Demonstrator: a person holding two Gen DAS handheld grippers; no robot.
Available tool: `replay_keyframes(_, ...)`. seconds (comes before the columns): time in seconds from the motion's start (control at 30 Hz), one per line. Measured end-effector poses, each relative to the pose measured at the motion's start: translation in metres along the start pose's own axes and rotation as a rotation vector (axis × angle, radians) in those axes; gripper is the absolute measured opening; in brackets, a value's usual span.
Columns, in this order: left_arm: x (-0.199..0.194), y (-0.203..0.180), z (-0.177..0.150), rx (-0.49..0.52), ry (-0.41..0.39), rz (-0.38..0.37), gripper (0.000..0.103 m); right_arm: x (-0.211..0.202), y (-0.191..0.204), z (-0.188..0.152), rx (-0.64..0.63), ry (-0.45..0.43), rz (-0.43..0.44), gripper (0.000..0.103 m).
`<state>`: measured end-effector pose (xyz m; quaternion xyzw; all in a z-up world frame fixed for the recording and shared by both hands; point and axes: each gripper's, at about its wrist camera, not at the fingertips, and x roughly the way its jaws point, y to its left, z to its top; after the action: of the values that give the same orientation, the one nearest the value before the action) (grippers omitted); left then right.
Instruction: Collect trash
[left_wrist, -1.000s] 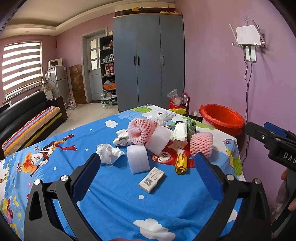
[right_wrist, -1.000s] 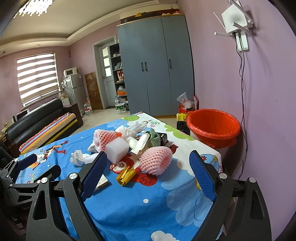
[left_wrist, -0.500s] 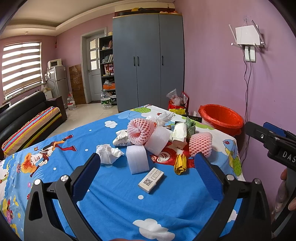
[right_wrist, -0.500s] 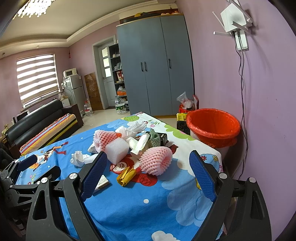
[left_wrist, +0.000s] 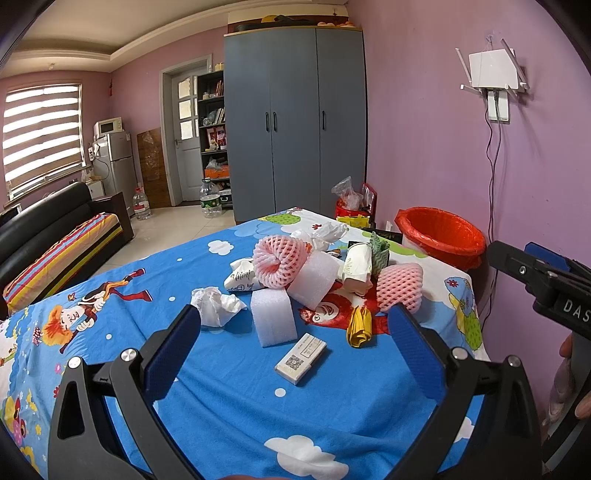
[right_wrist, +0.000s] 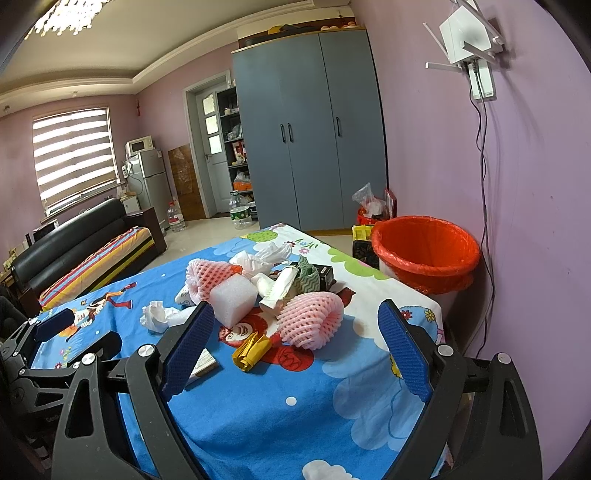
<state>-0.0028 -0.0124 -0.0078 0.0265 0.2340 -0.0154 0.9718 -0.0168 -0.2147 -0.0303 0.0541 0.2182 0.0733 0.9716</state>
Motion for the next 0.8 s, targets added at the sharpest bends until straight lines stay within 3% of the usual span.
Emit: replay_keyframes(0.8, 0.004, 0.011, -0.004, -0.028, 0.023, -0.020, 0.098, 0.008, 0.009, -0.013, -0.018, 0.015, -0.001, 0.085)
